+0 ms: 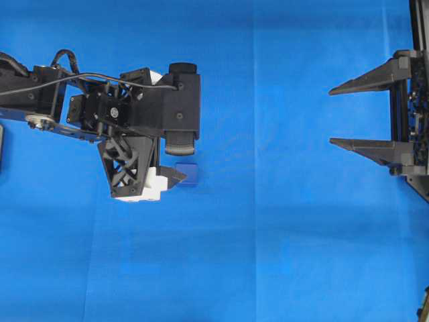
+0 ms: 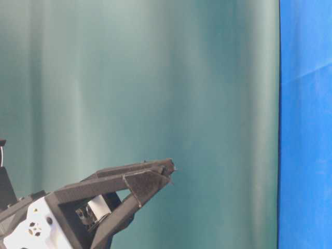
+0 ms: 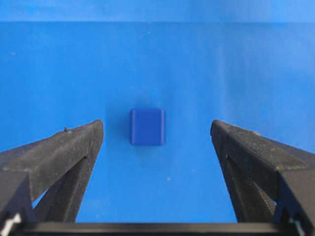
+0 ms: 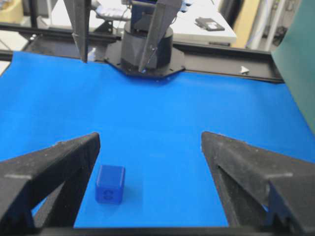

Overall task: Handover the blue block to the right arm after grasping it with the left arm, then place it in the designated position.
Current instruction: 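Lower the left gripper over the blue cube and close on it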

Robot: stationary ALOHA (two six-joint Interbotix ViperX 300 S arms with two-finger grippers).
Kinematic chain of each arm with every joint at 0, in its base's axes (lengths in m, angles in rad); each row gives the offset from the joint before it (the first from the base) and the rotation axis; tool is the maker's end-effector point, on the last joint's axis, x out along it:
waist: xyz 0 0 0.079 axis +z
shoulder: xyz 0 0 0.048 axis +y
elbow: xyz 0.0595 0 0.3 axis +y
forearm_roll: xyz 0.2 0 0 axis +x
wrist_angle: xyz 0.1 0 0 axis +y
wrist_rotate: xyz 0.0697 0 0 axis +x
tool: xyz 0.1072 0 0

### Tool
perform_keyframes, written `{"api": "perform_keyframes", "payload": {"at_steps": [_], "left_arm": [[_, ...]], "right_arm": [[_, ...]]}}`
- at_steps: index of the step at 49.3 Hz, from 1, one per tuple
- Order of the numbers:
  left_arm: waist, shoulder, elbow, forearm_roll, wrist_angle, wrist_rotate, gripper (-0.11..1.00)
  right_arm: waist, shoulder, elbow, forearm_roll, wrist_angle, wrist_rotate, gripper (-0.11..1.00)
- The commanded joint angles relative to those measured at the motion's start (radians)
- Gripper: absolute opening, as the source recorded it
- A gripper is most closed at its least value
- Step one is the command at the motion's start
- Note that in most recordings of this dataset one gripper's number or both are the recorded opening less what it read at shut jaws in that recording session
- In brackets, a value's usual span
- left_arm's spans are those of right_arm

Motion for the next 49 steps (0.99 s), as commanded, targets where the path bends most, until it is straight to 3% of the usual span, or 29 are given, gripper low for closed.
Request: {"api": "perform_keyframes", "payload": {"at_steps": [1,22,49], "left_arm": [[-0.002,-0.023,-0.023,0.003,-0.003,0.0,0.93],[-0.002,-0.011,-0.012,0.003,-0.006,-0.006,0.93],[-0.002,0.117,0.087,0.003,-0.15,-0.009,0.93]], "right_arm": [[-0.002,0.005,-0.031,0.003,-0.005,0.002,0.98],[-0.002,0.005,-0.029,0.002,-0.005,0.002,0.98],[-0.002,0.017,-0.028,0.002,-0.008,0.002,0.98]]}}
